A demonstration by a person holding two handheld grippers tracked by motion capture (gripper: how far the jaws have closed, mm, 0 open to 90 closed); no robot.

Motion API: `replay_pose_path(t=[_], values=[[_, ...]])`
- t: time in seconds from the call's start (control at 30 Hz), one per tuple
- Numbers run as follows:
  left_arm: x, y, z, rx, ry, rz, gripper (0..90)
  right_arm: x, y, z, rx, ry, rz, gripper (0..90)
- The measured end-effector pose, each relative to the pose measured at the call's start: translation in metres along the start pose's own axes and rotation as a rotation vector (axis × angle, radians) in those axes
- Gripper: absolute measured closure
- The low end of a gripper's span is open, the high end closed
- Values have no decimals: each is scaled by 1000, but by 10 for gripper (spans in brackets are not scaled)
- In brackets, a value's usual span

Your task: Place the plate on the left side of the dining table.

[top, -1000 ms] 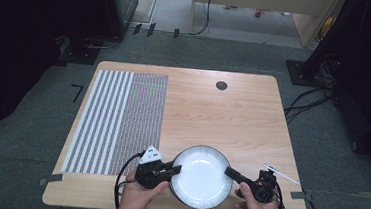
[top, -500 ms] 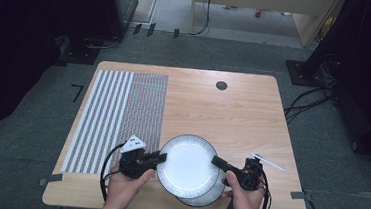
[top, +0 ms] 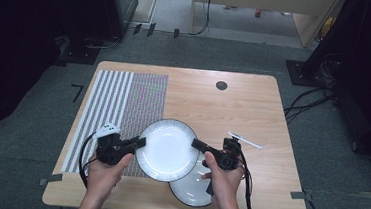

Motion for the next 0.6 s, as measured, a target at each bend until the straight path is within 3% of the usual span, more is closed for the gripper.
replay_pose_path(t=[0.6], values=[[-64,29,43,89,88,75,791,-61,23,-72,-62,45,39,820]])
Point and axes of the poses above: each handheld gripper's, and its own axes: z roughly backward along the jaws, y roughly out of its top, x roughly to its right, the point moved 5 cm from there along -z, roughly forward along the jaws, and after that the axes turned 6 degrees about -y, right-handed, at the moved point
